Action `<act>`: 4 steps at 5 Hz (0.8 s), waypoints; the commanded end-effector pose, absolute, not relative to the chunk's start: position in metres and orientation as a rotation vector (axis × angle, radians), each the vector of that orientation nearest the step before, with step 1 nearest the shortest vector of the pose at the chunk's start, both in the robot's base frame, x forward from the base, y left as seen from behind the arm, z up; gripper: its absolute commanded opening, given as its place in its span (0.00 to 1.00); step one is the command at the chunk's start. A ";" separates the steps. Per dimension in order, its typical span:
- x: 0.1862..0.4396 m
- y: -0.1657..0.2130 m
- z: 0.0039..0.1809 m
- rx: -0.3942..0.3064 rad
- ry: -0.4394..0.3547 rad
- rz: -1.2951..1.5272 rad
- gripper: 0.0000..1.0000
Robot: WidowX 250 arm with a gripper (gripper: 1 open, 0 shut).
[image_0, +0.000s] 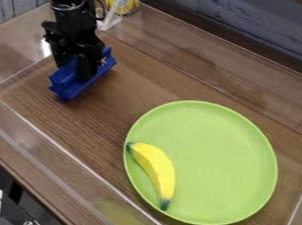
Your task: Remove the blue object from inside the green plate and put it on the table
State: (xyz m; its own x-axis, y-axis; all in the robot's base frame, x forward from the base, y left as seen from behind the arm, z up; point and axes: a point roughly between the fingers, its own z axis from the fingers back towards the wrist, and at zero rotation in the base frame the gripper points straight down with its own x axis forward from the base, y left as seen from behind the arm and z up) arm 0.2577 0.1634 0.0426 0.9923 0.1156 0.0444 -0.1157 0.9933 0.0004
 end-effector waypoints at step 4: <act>0.257 0.168 0.027 -0.032 -0.054 0.125 0.00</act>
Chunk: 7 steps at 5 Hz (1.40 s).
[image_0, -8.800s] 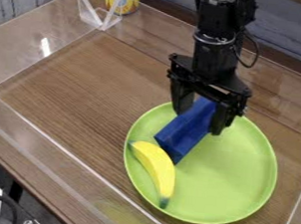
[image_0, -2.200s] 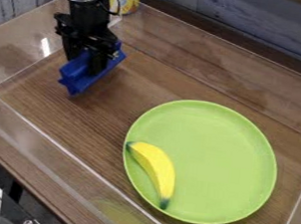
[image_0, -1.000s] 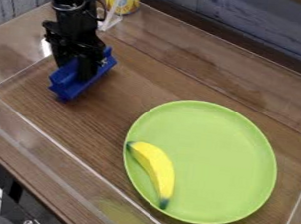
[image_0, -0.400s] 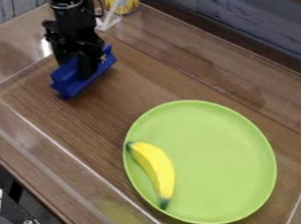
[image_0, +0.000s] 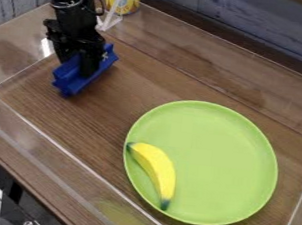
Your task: Remove the blue object from inside the green plate and put it on the table
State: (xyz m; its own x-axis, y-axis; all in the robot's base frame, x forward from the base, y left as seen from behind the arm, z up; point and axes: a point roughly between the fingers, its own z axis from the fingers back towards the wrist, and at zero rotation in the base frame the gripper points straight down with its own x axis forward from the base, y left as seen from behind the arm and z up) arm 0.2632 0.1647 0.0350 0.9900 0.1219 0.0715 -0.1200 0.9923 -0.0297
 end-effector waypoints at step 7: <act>0.251 0.157 0.024 -0.084 0.001 0.124 1.00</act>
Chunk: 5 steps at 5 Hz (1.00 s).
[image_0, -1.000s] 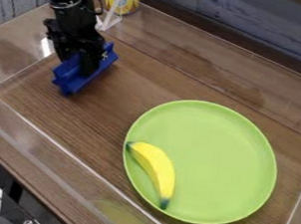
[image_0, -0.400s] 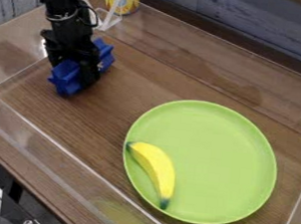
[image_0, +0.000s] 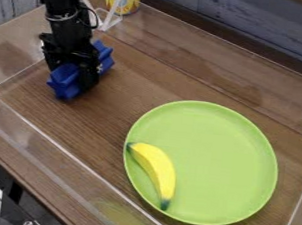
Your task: Remove the blue object from inside the green plate and put it on the table
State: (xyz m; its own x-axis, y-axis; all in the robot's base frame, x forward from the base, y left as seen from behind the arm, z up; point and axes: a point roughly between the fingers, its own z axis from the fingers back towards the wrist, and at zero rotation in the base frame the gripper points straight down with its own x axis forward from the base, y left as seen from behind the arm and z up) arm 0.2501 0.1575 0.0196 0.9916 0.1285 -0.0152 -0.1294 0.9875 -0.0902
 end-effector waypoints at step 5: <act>0.269 0.140 0.075 -0.128 -0.014 0.119 1.00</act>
